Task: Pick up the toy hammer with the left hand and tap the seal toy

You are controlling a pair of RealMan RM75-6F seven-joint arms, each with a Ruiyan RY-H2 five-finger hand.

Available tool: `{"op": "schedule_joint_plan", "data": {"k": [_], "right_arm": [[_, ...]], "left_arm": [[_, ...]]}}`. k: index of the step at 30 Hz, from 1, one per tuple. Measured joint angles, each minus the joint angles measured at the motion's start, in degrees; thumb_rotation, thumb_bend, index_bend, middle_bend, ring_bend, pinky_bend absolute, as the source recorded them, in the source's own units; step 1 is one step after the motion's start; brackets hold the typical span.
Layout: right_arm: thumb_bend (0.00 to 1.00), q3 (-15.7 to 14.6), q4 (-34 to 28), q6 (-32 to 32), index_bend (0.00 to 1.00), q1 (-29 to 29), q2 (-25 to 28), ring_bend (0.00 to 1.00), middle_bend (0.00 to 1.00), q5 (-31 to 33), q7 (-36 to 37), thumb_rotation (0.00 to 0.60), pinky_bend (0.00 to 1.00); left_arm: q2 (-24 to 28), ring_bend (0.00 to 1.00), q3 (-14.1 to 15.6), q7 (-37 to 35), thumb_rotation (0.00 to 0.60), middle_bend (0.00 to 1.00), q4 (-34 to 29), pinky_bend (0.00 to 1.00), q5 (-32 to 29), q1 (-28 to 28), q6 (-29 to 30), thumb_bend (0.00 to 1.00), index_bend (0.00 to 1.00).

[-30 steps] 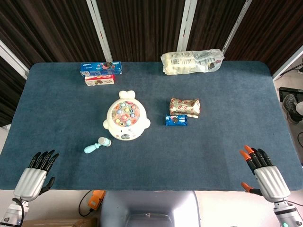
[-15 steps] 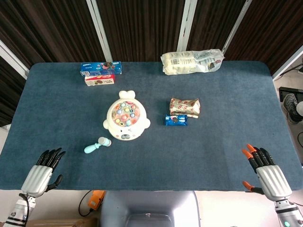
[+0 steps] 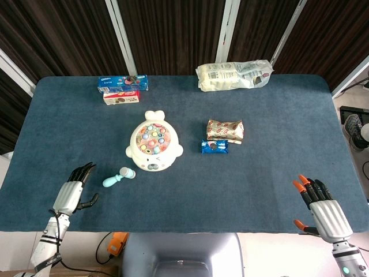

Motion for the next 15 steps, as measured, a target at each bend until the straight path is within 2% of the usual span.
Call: {"op": "schedule_joint_plan", "data": {"k": [7, 15], "right_arm": [[0.32, -0.1, 0.0, 0.5, 0.0, -0.1, 0.2, 0.0, 0.0, -0.1, 0.3, 0.6, 0.0], [0.32, -0.3, 0.1, 0.8, 0.0, -0.1, 0.5, 0.0, 0.0, -0.7, 1.3, 0.6, 0.0]], "left_arm": [[-4.9, 0.05, -2.9, 4.3, 0.6, 0.06, 0.5, 0.09, -4.7, -3.0, -2.9, 0.35, 0.06], [-10.0, 0.13, -4.6, 9.8, 0.6, 0.13, 2.8, 0.2, -8.3, -6.0, -5.0, 0.37, 0.14]]}}
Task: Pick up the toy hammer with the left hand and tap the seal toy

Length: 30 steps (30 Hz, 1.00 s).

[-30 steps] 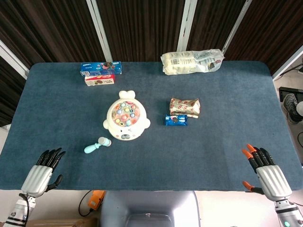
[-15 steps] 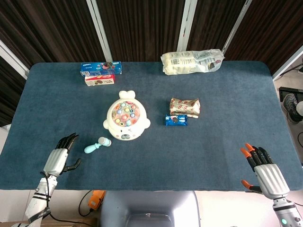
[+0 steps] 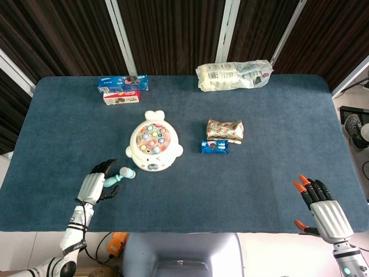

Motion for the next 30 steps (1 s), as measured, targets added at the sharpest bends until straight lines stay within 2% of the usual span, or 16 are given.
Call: {"op": "schedule_joint_plan", "data": {"k": [7, 11, 19, 30], "right_arm": [[0.32, -0.1, 0.2, 0.3, 0.0, -0.1, 0.2, 0.0, 0.0, -0.2, 0.6, 0.6, 0.0], [0.32, -0.1, 0.2, 0.5, 0.0, -0.1, 0.3, 0.0, 0.0, -0.3, 0.9, 0.6, 0.0], [0.32, 0.0, 0.3, 0.5, 0.0, -0.1, 0.5, 0.0, 0.0, -0.2, 1.4, 0.6, 0.0], [0.32, 0.0, 0.3, 0.7, 0.0, -0.1, 0.6, 0.0, 0.0, -0.2, 1.6, 0.6, 0.0]], "left_arm": [[-3.4, 0.26, -1.2, 3.7, 0.6, 0.26, 2.7, 0.31, -2.2, -1.5, 0.4, 0.39, 0.28], [-5.3, 0.31, -1.7, 4.9, 0.6, 0.31, 4.6, 0.35, -3.5, -2.3, 0.1, 0.39, 0.32], [-7.0, 0.34, -2.0, 5.5, 0.6, 0.35, 6.8, 0.37, -4.1, -3.3, 0.0, 0.39, 0.35], [-6.8, 0.4, -1.7, 5.8, 0.6, 0.41, 6.9, 0.37, -4.5, -3.4, -0.2, 0.41, 0.4]]}}
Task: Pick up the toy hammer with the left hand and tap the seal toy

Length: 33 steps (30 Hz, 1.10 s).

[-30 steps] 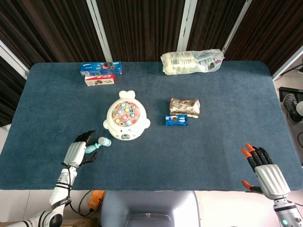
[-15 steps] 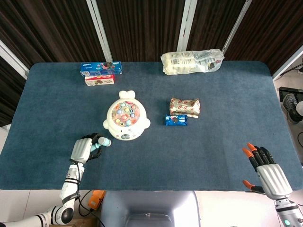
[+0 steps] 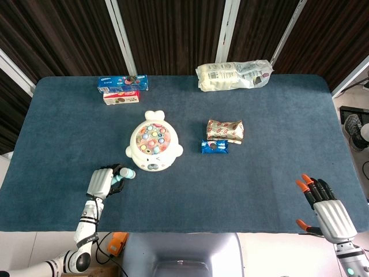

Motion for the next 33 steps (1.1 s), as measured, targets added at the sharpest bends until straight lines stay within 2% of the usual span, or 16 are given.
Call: {"op": "schedule_joint_plan", "data": {"k": [20, 33], "right_arm": [[0.32, 0.0, -0.1, -0.1, 0.0, 0.0, -0.1, 0.0, 0.0, 0.2, -0.4, 0.6, 0.0], [0.32, -0.1, 0.0, -0.2, 0.0, 0.0, -0.1, 0.0, 0.0, 0.2, -0.6, 0.6, 0.0]], "left_arm": [[0.3, 0.42, 0.4, -0.1, 0.6, 0.43, 0.3, 0.38, -0.6, -0.1, -0.1, 0.46, 0.45], [0.0, 0.47, 0.5, -0.7, 0.6, 0.48, 1.3, 0.4, -0.6, -0.1, -0.1, 0.55, 0.5]]}}
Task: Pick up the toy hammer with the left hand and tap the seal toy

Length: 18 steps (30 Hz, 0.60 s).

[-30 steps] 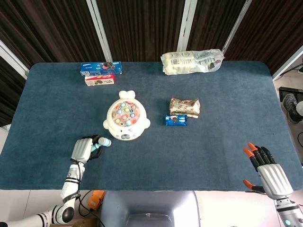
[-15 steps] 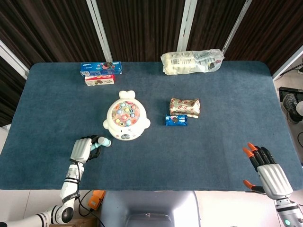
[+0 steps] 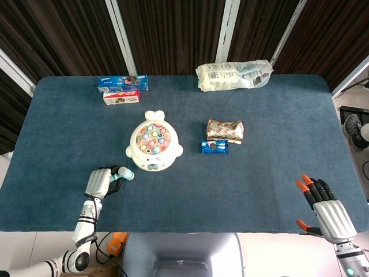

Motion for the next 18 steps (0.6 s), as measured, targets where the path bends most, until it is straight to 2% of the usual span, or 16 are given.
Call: {"op": "schedule_joint_plan", "data": {"k": [3, 8, 10, 14, 18], "right_arm": [[0.32, 0.0, 0.0, 0.1, 0.0, 0.0, 0.0, 0.0, 0.0, 0.0, 0.0, 0.6, 0.0], [0.32, 0.0, 0.0, 0.0, 0.0, 0.0, 0.0, 0.0, 0.0, 0.0, 0.0, 0.6, 0.0], [0.32, 0.0, 0.0, -0.1, 0.0, 0.0, 0.0, 0.0, 0.0, 0.0, 0.0, 0.6, 0.0], [0.32, 0.0, 0.0, 0.0, 0.0, 0.0, 0.1, 0.0, 0.0, 0.1, 0.0, 0.6, 0.0], [0.32, 0.0, 0.0, -0.1, 0.0, 0.0, 0.1, 0.0, 0.0, 0.1, 0.0, 0.6, 0.0]], "left_arm": [[0.0, 0.48, 0.1, -0.1, 0.6, 0.5, 0.2, 0.41, 0.0, 0.0, -0.1, 0.59, 0.52], [-0.7, 0.54, 0.2, -0.6, 0.6, 0.58, 1.4, 0.46, 1.1, 0.1, 1.5, 0.8, 0.59], [-1.4, 0.56, 0.2, -1.0, 0.6, 0.61, 2.5, 0.47, 1.8, 0.3, 2.9, 0.84, 0.62], [-2.6, 0.56, 0.5, -2.9, 0.6, 0.63, 4.9, 0.49, 4.1, 0.5, 5.6, 0.84, 0.61], [-3.2, 0.63, 0.7, -6.3, 0.6, 0.68, 6.0, 0.64, 6.2, 0.8, 7.6, 0.82, 0.61]]}}
